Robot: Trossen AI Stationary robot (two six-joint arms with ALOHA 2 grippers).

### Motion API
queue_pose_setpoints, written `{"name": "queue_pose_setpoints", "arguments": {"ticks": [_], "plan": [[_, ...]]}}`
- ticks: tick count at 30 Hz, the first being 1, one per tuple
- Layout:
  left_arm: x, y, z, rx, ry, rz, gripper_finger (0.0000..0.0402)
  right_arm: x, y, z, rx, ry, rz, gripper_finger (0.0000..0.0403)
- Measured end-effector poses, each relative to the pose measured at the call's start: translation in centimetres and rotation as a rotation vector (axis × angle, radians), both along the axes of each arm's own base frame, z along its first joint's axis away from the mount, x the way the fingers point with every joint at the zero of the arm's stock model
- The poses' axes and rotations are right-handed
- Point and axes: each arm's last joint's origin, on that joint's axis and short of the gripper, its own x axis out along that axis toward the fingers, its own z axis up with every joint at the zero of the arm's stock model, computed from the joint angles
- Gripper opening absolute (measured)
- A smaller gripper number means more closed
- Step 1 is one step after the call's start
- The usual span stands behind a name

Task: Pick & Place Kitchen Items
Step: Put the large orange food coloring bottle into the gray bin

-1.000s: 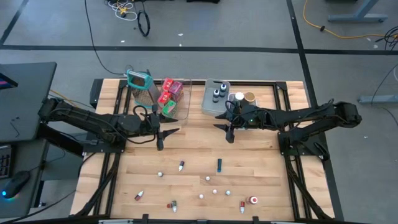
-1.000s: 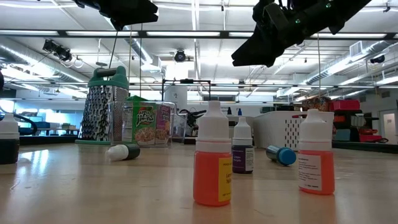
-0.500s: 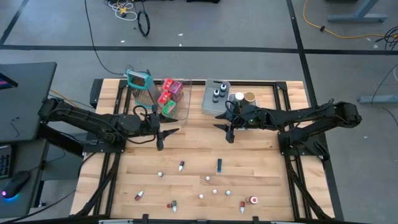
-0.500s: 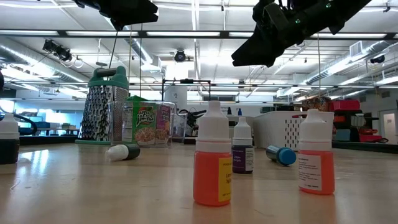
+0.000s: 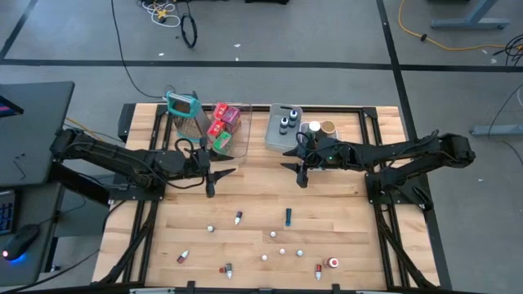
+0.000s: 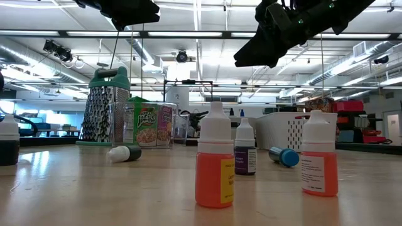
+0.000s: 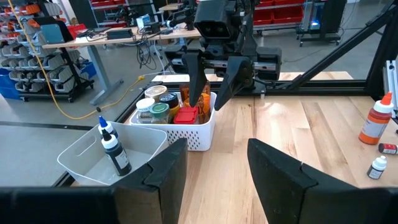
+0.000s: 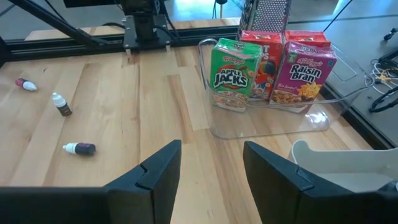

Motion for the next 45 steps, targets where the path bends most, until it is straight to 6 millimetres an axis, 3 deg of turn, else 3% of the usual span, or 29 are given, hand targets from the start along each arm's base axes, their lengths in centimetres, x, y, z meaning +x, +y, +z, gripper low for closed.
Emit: {"name": "queue_pose_setpoints", "arguments": {"ticks": [15,26,32,45], "plan": [[0.0,0.0,0.0,0.0,0.0,0.0,0.0178,-0.1,0.1,-0.2,0.027,0.013,-0.002,0.0185],[0.0,0.0,0.0,0.0,0.0,0.0,0.0178,0.3,1.8,0.7,-0.016,-0.077,0.079,0.0185],[0.0,0.0,0.0,0.012,0.002,-0.001,0.0178,0.3,3.9,0.8,0.031,-0.094,0.143,0.0185],[0.0,0.0,0.1,-0.01,-0.009,0.002,0.0178,-2.1,12.1,-0.2,0.116,0.035,0.523,0.0185]]}}
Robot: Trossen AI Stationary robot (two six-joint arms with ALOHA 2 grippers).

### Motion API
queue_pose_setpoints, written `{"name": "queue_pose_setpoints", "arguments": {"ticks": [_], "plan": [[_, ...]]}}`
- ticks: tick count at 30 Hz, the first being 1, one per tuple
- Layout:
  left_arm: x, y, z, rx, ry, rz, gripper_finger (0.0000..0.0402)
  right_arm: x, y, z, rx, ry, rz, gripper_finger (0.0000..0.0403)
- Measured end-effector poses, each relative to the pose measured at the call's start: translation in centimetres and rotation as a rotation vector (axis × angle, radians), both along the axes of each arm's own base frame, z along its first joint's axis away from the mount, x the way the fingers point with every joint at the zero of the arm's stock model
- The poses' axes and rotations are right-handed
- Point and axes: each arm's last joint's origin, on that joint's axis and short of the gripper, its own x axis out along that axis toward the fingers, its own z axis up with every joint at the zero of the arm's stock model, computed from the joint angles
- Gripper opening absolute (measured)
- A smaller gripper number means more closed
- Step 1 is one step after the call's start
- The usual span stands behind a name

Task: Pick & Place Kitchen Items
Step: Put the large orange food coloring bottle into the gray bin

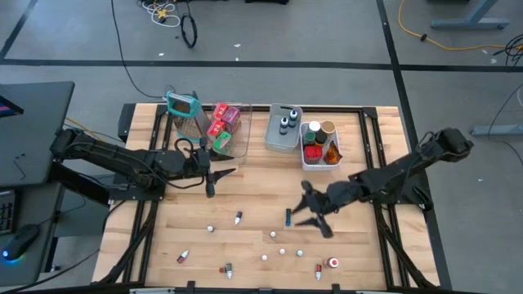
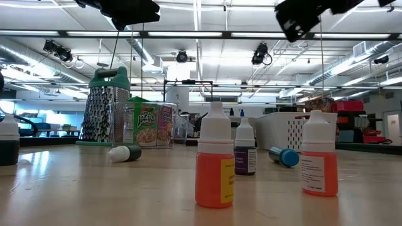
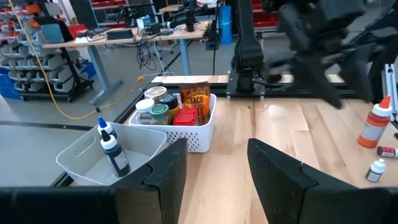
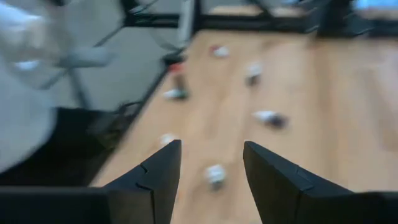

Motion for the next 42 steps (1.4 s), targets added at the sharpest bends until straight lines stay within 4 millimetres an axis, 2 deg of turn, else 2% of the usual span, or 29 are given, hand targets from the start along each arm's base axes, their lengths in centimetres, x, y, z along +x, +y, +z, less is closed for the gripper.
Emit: {"name": "queue_pose_setpoints", "arguments": {"ticks": [3,7,12,16,22,26,30,34,39,42], "plan": [[0.0,0.0,0.0,-0.005,0.0,0.0,0.0178,-0.7,1.1,-0.3,0.085,0.084,0.086,0.0185],[0.0,0.0,-0.1,-0.029,0.001,0.005,0.0178,-1.6,2.3,-0.6,0.16,0.172,0.313,0.0185],[0.0,0.0,-0.1,-0.069,-0.01,0.011,0.0178,-2.6,3.7,-0.5,0.067,0.09,0.579,0.0185],[0.0,0.0,-0.1,-0.094,-0.017,0.015,0.0178,-2.7,3.9,-0.7,-0.032,0.048,0.523,0.0185],[0.0,0.0,0.0,-0.163,-0.037,0.027,0.0178,-2.7,4.0,-0.7,0.119,0.163,0.401,0.0185],[0.0,0.0,0.0,-0.204,-0.048,0.034,0.0178,-2.7,4.1,-0.6,0.035,0.094,0.462,0.0185],[0.0,0.0,0.0,-0.24,-0.057,0.041,0.0178,-3.0,4.4,-0.6,0.066,0.109,0.537,0.0185],[0.0,0.0,-0.1,-0.284,-0.068,0.048,0.0178,-4.2,6.1,-0.7,0.081,0.117,0.686,0.0177],[0.0,0.0,-0.1,-0.302,-0.073,0.051,0.0178,-5.9,8.3,-1.3,-0.077,0.028,0.813,0.0161],[0.0,0.0,-0.1,-0.302,-0.073,0.051,0.0178,-6.0,9.0,-2.1,-0.14,0.012,0.823,0.0155]]}}
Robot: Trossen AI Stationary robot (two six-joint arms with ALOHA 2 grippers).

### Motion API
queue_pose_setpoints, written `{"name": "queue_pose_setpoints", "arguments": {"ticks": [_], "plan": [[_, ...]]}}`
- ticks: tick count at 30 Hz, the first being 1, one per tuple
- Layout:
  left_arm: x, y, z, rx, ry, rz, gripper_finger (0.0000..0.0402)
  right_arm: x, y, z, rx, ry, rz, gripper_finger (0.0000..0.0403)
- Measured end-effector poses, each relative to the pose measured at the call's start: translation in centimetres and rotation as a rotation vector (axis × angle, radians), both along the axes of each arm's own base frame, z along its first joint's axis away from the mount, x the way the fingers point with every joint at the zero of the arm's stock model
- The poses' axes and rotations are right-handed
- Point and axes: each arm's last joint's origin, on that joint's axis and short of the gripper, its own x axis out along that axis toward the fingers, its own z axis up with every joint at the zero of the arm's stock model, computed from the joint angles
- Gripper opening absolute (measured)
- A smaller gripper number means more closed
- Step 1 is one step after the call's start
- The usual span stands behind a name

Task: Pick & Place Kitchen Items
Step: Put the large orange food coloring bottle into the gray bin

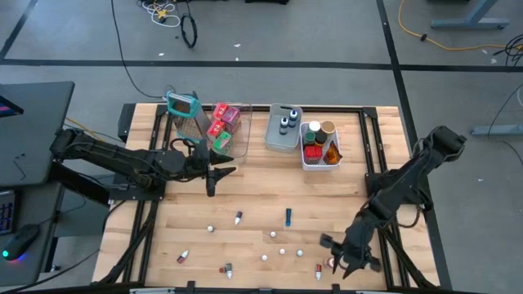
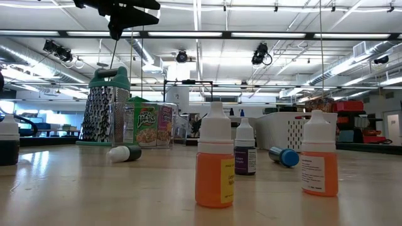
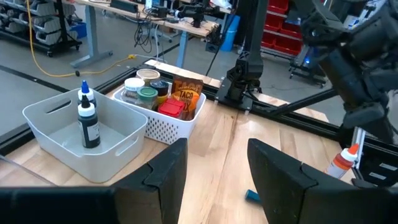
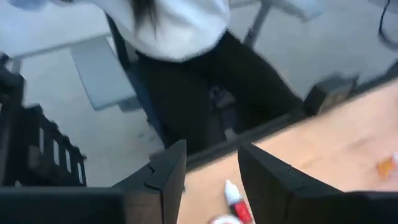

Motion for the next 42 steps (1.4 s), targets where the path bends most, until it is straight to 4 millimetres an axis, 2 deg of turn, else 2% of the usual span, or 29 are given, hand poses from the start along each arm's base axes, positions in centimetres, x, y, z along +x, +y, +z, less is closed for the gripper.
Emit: {"name": "queue_pose_setpoints", "arguments": {"ticks": [7,14,24,28,35,39,42], "plan": [[0.0,0.0,0.0,0.0,0.0,0.0,0.0178,0.7,1.0,-3.3,-0.095,0.088,-0.004,0.0142],[0.0,0.0,0.0,0.0,0.0,0.0,0.0178,1.3,1.3,-5.4,-0.18,0.116,-0.056,0.0122],[0.0,0.0,0.0,0.0,0.0,0.0,0.0178,1.5,1.2,-5.5,-0.206,0.071,-0.056,0.0114],[0.0,0.0,0.0,0.0,0.0,0.0,0.0178,1.7,1.1,-5.5,-0.242,0.016,-0.111,0.0106],[0.0,0.0,0.0,0.0,0.0,0.0,0.0178,3.0,-0.3,-4.3,-0.45,-0.263,-0.362,0.0115],[0.0,0.0,0.0,0.0,0.0,0.0,0.0178,3.3,-2.3,-3.5,-0.639,-0.35,-0.493,0.0106],[0.0,0.0,0.0,0.002,0.0,0.0,0.0178,4.1,-4.1,-2.6,-0.741,-0.406,-0.672,0.0104]]}}
